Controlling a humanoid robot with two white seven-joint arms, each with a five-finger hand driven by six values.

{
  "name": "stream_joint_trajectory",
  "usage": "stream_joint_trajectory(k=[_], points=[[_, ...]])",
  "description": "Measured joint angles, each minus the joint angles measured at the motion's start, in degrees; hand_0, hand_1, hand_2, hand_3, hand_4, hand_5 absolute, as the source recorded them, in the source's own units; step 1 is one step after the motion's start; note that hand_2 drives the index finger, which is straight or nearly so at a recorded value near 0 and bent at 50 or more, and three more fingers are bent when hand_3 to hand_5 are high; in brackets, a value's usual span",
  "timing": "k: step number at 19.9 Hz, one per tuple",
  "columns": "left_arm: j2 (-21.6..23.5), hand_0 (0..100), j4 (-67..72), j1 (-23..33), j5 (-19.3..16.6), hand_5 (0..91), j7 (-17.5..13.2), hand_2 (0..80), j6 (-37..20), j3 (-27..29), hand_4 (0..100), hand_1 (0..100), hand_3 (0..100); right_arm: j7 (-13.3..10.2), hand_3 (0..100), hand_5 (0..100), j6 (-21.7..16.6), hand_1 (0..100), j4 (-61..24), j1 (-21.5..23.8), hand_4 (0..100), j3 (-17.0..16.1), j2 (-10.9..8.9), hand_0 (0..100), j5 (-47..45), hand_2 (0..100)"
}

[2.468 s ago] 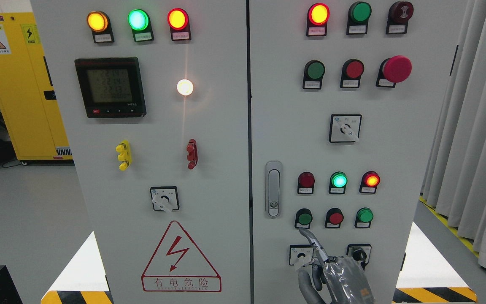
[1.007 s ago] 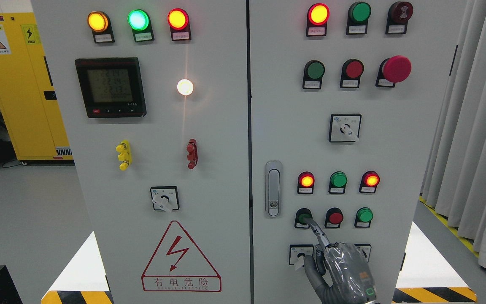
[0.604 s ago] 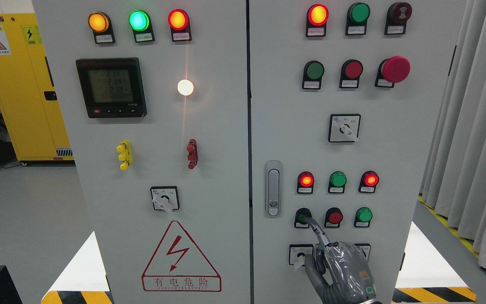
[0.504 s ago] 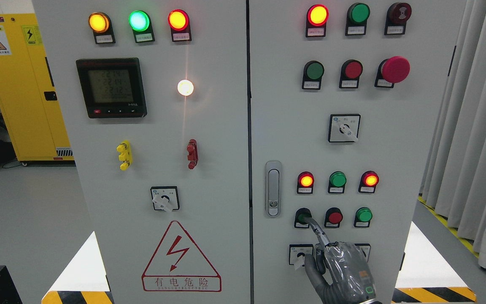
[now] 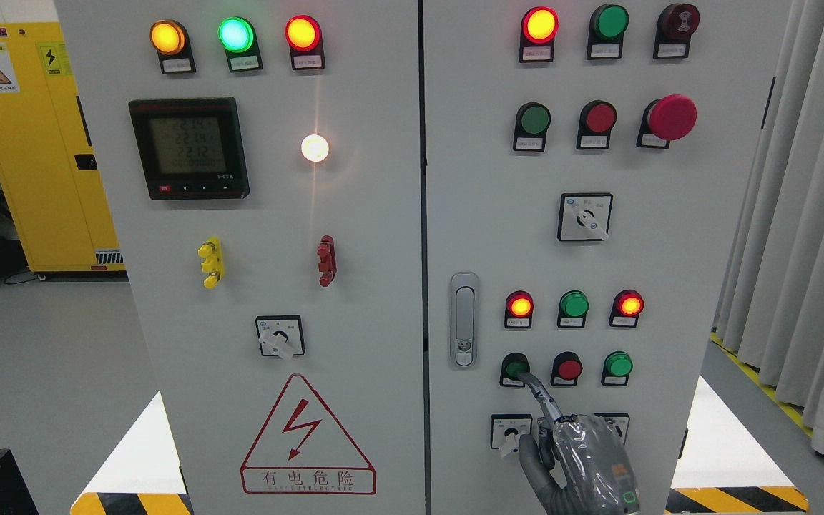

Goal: Press green start button
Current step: 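Pull the right hand back down away from the button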

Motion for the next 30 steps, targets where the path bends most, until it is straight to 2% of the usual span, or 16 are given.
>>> stream_joint_trajectory(k=[7, 8, 10, 11, 13, 14, 15, 16, 17, 18, 19, 21, 23, 24, 30], points=[[0.00, 12, 0.00, 0.00, 0.00, 0.0, 0.00, 0.0, 0.00, 0.00, 0, 56, 0, -0.72, 96, 100, -0.78, 93, -4.16, 2.15, 100, 0.12, 0.00, 83, -4.17, 3], [0.00, 12, 0.00, 0.00, 0.00, 0.0, 0.00, 0.0, 0.00, 0.00, 0, 56, 0, -0.83, 95, 100, -1.04, 93, -4.75, 2.53, 100, 0.26, 0.00, 86, -5.48, 4], [0.00, 12, 0.00, 0.00, 0.00, 0.0, 0.00, 0.0, 0.00, 0.00, 0, 56, 0, -0.79, 93, 98, -1.73, 94, -5.97, 3.51, 97, 0.82, 0.00, 89, -9.30, 6], [0.00, 12, 0.00, 0.00, 0.00, 0.0, 0.00, 0.0, 0.00, 0.00, 0, 56, 0, -0.14, 91, 95, -1.87, 94, -6.60, 4.14, 93, 1.21, 0.00, 90, -11.44, 7], [0.00, 12, 0.00, 0.00, 0.00, 0.0, 0.00, 0.0, 0.00, 0.00, 0, 56, 0, 0.67, 83, 90, -1.95, 91, -7.88, 5.72, 86, 2.16, 0.00, 86, -16.30, 9], [0.00, 12, 0.01, 0.00, 0.00, 0.0, 0.00, 0.0, 0.00, 0.00, 0, 56, 0, 0.86, 71, 83, -1.95, 86, -8.53, 6.75, 77, 2.65, 0.00, 78, -18.43, 9], [0.00, 12, 0.01, 0.00, 0.00, 0.0, 0.00, 0.0, 0.00, 0.00, 0, 56, 0, 1.24, 57, 73, -1.95, 83, -9.04, 7.88, 64, 3.14, 0.00, 78, -20.51, 9], [0.00, 12, 0.01, 0.00, 0.00, 0.0, 0.00, 0.0, 0.00, 0.00, 0, 56, 0, 1.38, 52, 67, -1.91, 81, -9.65, 8.71, 58, 3.60, 0.00, 77, -22.76, 8], [0.00, 12, 0.00, 0.00, 0.00, 0.0, 0.00, 0.0, 0.00, 0.00, 0, 56, 0, 1.51, 41, 51, -1.83, 77, -10.09, 9.50, 46, 4.03, 0.00, 73, -24.60, 5], [0.00, 12, 0.01, 0.00, 0.00, 0.0, 0.00, 0.0, 0.00, 0.00, 0, 56, 0, 1.53, 28, 33, -1.77, 70, -10.56, 10.07, 32, 4.43, 0.00, 61, -26.85, 2], [0.00, 12, 0.00, 0.00, 0.00, 0.0, 0.00, 0.0, 0.00, 0.00, 0, 56, 0, 1.57, 26, 31, -1.68, 69, -10.98, 10.63, 30, 4.87, 0.00, 59, -28.83, 1], [0.00, 12, 0.01, 0.00, 0.00, 0.0, 0.00, 0.0, 0.00, 0.00, 0, 56, 0, 1.64, 18, 19, -1.55, 63, -11.78, 11.40, 19, 5.57, 0.00, 52, -32.80, 0], [0.00, 12, 0.00, 0.00, 0.00, 0.0, 0.00, 0.0, 0.00, 0.00, 0, 56, 0, 1.65, 15, 14, -1.49, 59, -12.38, 11.93, 15, 6.11, 0.00, 49, -35.62, 0], [0.00, 12, 0.01, 0.00, 0.00, 0.0, 0.00, 0.0, 0.00, 0.00, 0, 56, 0, 1.65, 12, 11, -1.49, 56, -12.69, 12.14, 13, 6.38, 0.00, 44, -36.55, 0], [0.00, 12, 0.00, -0.02, 0.00, 0.0, 0.00, 0.0, 0.00, 0.00, 0, 56, 0, 1.71, 2, 4, -1.49, 44, -13.92, 12.85, 5, 7.40, 0.00, 36, -40.37, 0]])
